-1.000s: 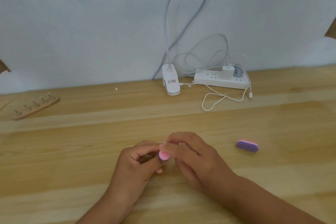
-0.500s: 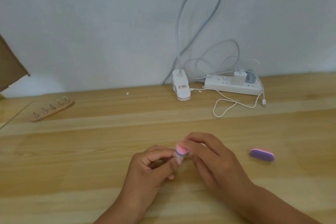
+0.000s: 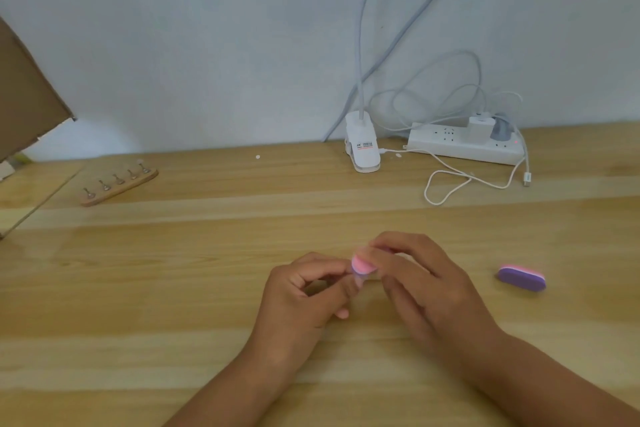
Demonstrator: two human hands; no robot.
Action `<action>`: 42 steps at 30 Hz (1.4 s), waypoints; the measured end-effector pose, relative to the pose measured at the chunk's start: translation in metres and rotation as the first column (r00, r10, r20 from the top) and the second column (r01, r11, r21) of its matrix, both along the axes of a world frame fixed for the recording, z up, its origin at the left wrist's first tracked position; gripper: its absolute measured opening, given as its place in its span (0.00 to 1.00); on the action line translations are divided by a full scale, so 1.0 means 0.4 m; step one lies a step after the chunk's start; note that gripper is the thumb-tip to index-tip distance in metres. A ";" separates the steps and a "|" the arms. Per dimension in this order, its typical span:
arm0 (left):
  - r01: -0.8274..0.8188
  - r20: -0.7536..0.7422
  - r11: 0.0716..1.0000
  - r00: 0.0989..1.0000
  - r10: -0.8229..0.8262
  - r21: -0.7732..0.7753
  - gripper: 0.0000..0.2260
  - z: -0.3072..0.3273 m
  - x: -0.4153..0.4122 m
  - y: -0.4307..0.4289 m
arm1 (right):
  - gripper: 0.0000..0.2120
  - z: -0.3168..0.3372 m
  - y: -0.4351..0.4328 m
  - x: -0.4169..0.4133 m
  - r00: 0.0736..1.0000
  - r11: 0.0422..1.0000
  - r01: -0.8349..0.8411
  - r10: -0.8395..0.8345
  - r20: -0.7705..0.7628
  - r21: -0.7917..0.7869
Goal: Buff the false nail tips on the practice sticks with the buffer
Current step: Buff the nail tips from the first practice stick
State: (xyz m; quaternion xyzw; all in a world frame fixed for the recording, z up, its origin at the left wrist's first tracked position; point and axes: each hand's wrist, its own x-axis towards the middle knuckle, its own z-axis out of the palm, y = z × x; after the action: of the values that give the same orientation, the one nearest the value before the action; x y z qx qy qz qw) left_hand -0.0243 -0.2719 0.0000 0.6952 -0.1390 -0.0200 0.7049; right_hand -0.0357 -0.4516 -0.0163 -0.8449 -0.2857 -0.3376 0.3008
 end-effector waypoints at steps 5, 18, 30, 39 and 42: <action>-0.012 0.016 0.999 1.000 0.011 0.032 0.06 -0.005 0.001 0.001 | 0.15 0.000 0.002 -0.004 0.999 0.997 -0.015 0.018 0.035 -0.072; 0.000 -0.010 1.000 1.000 0.001 0.016 0.06 -0.002 0.000 0.003 | 0.15 -0.013 0.000 0.001 0.999 0.999 -0.043 0.043 0.009 -0.025; 0.019 -0.075 0.999 0.997 -0.023 -0.051 0.09 -0.007 0.002 0.004 | 0.15 -0.009 -0.009 0.012 0.998 0.996 -0.061 0.063 -0.026 0.071; 0.032 -0.051 0.999 0.998 -0.033 -0.021 0.09 -0.006 0.000 0.001 | 0.15 -0.011 -0.006 0.010 0.995 0.992 -0.102 0.103 -0.006 0.072; 0.026 -0.059 1.000 0.998 -0.027 -0.019 0.09 -0.006 0.000 0.003 | 0.16 -0.015 -0.004 0.004 0.990 0.990 -0.139 0.139 0.011 0.023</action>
State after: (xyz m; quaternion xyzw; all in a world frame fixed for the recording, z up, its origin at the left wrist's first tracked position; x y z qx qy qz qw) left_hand -0.0244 -0.2705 -0.0022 0.6862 -0.1273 -0.0485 0.7146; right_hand -0.0340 -0.4532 -0.0225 -0.8178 -0.3413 -0.3231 0.3321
